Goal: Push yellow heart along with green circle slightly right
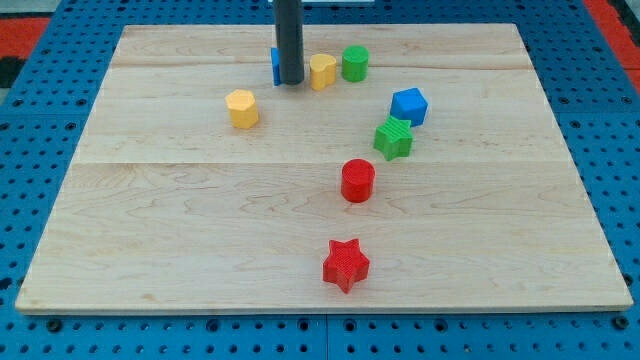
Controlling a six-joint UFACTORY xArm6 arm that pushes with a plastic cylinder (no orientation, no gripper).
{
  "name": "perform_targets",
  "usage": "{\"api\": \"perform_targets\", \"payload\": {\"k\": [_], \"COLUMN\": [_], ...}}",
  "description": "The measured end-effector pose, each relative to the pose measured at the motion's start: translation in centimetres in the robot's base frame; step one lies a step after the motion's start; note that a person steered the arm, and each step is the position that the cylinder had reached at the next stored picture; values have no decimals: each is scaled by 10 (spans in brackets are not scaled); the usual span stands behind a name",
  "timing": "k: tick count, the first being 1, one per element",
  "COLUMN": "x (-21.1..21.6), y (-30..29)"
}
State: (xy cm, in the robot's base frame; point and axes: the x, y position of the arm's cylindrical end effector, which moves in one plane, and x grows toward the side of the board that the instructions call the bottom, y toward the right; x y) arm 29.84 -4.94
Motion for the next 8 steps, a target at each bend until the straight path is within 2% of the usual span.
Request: {"api": "perform_targets", "payload": {"k": [2,3,4,6,8], "x": [10,28,21,-20,-20], "y": [-7,9,23,23,30]}}
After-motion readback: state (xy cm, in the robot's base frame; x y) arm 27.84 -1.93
